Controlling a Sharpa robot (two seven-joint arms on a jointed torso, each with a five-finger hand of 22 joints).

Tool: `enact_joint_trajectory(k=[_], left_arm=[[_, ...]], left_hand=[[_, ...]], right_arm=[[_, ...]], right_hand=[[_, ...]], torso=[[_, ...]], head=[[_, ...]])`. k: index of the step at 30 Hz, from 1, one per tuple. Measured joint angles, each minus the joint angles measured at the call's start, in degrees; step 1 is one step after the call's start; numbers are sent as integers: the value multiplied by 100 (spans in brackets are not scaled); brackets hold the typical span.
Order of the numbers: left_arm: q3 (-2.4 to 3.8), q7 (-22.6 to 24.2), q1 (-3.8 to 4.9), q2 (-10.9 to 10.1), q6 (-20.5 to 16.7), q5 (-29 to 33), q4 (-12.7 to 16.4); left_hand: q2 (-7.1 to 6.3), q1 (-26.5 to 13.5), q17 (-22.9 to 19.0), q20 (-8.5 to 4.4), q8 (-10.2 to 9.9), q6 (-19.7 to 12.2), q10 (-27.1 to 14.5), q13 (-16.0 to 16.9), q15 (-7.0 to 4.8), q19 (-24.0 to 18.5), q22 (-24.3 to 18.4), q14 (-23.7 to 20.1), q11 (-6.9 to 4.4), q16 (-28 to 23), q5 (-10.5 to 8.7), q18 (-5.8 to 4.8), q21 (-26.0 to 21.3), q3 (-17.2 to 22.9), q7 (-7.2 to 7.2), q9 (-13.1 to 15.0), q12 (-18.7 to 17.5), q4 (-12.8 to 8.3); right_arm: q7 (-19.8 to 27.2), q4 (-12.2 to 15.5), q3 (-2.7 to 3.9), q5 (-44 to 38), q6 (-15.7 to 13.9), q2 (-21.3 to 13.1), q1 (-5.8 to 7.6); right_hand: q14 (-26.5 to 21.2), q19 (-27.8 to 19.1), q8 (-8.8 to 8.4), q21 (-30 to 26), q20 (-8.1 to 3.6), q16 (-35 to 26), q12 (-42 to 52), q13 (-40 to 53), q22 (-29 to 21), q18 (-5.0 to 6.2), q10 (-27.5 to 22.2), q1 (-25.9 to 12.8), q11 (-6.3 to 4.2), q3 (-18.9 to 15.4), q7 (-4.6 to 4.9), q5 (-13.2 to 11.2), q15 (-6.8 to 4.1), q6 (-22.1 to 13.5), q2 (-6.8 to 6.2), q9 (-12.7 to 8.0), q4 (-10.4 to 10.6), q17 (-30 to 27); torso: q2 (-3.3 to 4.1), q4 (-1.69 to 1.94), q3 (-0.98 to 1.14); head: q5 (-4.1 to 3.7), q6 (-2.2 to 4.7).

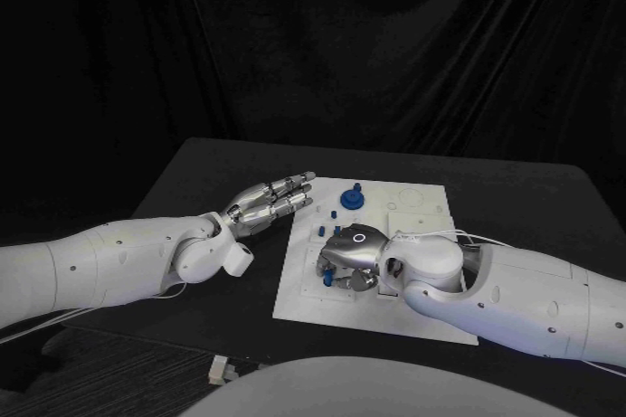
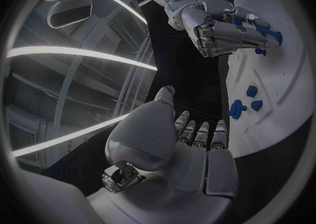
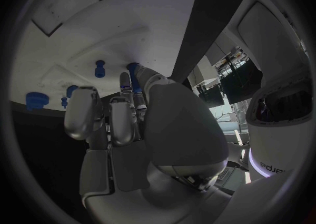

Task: Assemble the parts on the task board

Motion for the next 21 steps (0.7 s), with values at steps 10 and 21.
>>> enact_joint_trajectory(k=[10, 21], left_arm=[[0, 0, 0, 9, 17, 0, -9], [1, 0, -1, 0, 24, 0, -13]], left_hand=[[10, -9, -4, 0, 0, 0, 0, 0, 0, 0, 0, 0, 0, 0, 0, 0, 0, 0, 0, 0, 0, 0], [24, -23, -3, 0, 0, 0, 0, 1, 0, 0, 0, 0, 0, 0, 0, 0, 0, 0, 0, 0, 0, 0]], right_arm=[[22, -5, 0, -12, -35, -30, -2], [32, 177, -7, -17, -392, -337, 48]], right_hand=[[0, -2, -44, -127, -2, -24, -68, 0, 0, 0, -528, -166, 95, -45, -120, -227, 0, -498, -108, -177, 4, -68], [0, -123, -44, -433, -22, -155, -75, 0, -1, 12, -1795, -191, 123, -784, -278, -480, 0, -1343, -144, -537, 182, -259]], torso=[[0, 1, 0], [0, 0, 2]], head=[[-5, 0], [-12, 0]])
